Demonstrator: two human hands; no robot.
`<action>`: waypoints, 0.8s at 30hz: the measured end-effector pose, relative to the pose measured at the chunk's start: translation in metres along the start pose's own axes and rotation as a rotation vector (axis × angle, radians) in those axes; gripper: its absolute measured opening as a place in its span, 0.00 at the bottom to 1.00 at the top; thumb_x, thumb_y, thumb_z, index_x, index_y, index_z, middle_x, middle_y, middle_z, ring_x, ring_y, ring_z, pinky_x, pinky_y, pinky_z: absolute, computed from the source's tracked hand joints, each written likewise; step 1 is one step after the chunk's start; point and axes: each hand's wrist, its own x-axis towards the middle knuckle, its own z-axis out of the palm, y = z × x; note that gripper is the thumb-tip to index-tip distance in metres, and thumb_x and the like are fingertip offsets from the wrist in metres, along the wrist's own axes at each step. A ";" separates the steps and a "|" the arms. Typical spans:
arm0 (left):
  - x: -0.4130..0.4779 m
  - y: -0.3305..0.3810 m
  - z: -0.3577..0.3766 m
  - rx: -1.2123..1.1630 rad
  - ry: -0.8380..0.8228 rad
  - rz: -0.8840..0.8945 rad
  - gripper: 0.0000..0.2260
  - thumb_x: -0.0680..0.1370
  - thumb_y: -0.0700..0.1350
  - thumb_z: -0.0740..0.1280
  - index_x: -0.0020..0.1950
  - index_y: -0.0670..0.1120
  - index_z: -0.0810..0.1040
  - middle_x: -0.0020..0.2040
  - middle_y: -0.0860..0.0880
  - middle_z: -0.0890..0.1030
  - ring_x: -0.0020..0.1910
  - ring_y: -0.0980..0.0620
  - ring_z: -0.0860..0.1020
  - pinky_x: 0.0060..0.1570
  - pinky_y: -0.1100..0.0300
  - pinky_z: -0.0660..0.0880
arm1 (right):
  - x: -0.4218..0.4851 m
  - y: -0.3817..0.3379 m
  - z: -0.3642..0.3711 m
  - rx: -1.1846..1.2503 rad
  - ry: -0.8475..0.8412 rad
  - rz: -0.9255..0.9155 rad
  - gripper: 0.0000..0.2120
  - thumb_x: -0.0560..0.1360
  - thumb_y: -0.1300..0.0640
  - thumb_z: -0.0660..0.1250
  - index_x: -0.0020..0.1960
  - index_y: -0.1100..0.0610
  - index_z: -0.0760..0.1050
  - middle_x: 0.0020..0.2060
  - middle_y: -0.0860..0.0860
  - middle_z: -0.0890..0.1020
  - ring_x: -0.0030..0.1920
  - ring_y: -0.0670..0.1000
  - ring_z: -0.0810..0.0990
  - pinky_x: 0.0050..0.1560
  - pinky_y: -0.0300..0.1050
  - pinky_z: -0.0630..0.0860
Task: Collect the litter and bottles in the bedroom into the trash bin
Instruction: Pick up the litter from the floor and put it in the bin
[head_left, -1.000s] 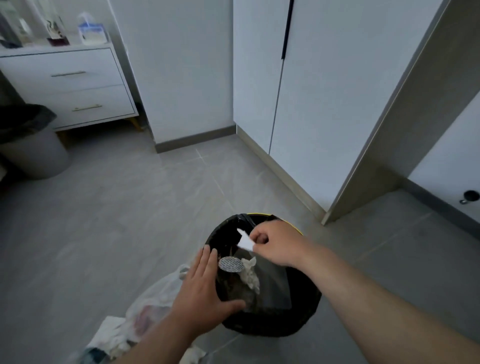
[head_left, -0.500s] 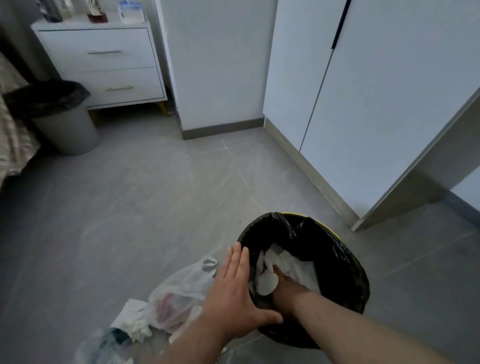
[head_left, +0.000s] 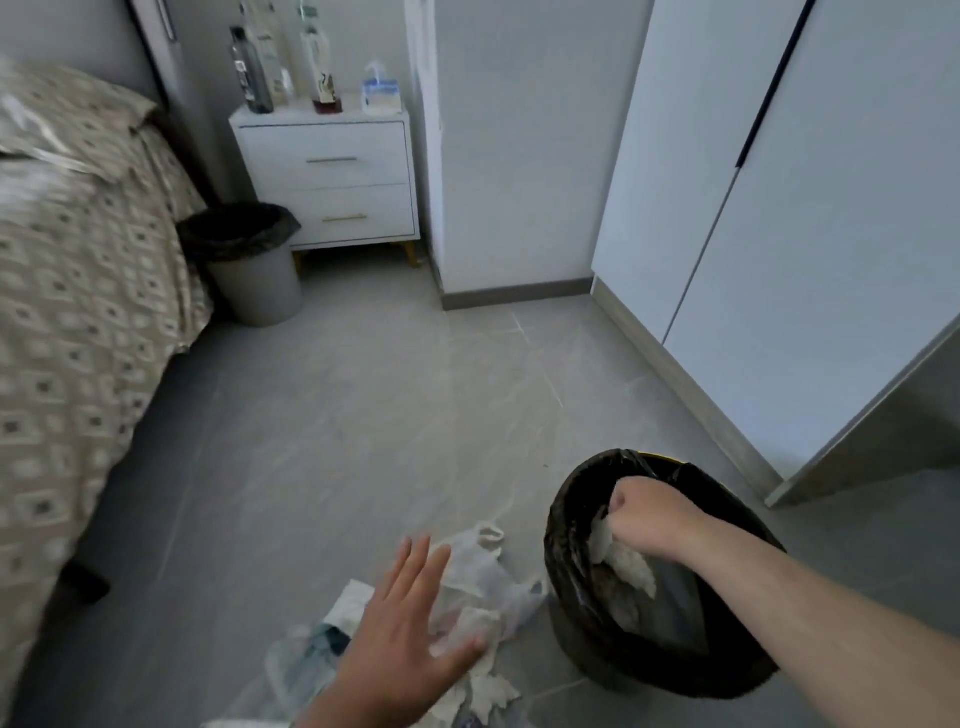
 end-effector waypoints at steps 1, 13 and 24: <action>-0.012 -0.016 -0.004 -0.018 0.018 -0.053 0.55 0.56 0.82 0.42 0.77 0.53 0.50 0.77 0.54 0.45 0.74 0.58 0.36 0.70 0.69 0.39 | -0.005 -0.015 -0.006 0.034 0.088 -0.015 0.08 0.65 0.62 0.58 0.29 0.56 0.62 0.25 0.53 0.66 0.29 0.55 0.69 0.29 0.46 0.60; -0.099 -0.163 0.029 0.026 -0.101 -0.632 0.46 0.57 0.74 0.50 0.69 0.52 0.65 0.73 0.45 0.65 0.72 0.49 0.61 0.68 0.54 0.61 | 0.008 -0.154 0.131 -0.140 -0.228 -0.322 0.11 0.74 0.54 0.62 0.52 0.58 0.76 0.52 0.54 0.80 0.53 0.57 0.78 0.46 0.46 0.73; -0.099 -0.211 0.086 0.060 -0.211 -1.098 0.58 0.55 0.79 0.60 0.74 0.44 0.54 0.75 0.40 0.54 0.75 0.40 0.53 0.69 0.42 0.59 | 0.049 -0.094 0.243 -0.308 -0.371 -0.048 0.27 0.76 0.49 0.61 0.73 0.52 0.59 0.69 0.56 0.66 0.67 0.59 0.70 0.63 0.49 0.70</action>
